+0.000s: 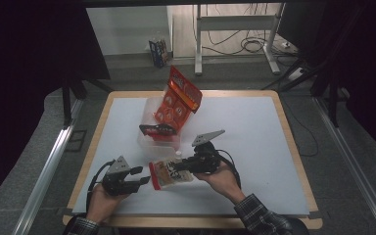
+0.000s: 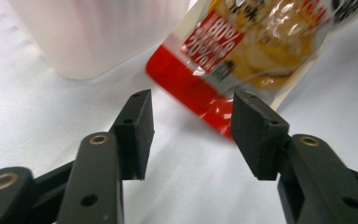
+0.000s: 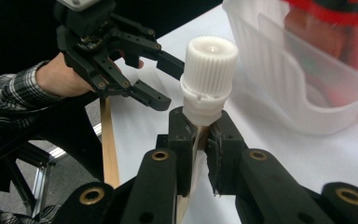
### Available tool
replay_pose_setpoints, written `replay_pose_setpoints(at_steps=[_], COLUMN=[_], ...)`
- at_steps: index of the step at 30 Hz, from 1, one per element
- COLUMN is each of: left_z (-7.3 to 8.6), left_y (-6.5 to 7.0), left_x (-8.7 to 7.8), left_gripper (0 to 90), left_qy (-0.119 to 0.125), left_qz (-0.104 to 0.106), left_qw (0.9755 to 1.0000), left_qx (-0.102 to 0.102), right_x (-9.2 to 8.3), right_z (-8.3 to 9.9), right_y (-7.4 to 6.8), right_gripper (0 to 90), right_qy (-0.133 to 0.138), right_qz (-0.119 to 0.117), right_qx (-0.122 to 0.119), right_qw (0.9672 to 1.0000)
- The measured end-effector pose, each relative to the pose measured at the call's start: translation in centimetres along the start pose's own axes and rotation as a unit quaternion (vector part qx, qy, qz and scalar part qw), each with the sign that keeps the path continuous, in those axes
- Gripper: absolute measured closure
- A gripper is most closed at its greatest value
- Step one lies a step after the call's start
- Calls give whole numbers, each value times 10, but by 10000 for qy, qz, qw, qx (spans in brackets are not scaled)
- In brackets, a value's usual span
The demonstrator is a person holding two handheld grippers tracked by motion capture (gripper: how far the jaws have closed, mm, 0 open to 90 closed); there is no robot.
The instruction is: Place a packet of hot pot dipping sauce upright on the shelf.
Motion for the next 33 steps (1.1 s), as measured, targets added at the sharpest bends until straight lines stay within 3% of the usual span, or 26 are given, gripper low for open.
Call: replay_pose_setpoints(at_steps=[11, 25, 33], left_z=[-2, -3, -5], left_y=[-1, -2, -3], left_x=[-3, -4, -6], left_gripper=[380, 332, 155], left_qy=[131, 184, 366], left_qz=[-45, -86, -12], left_qw=[9999, 9998, 9993], left_qx=[-41, -52, -113], right_x=[-35, -65, -77], right_z=[-14, -33, -48], right_y=[8, 17, 28], right_gripper=[801, 802, 802], right_qy=[261, 510, 631], right_qz=[184, 363, 441], right_qx=[8, -4, 20], right_qw=[9995, 9980, 9970])
Point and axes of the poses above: each handheld gripper's, and its own axes: x roughly forward along the jaws, z roughly out of its underside, y roughly to its right, the point moved 6 cm from there along x, roughly forward along the jaws, and after that the axes turned 4 degrees about z, right-handed, at the moved point
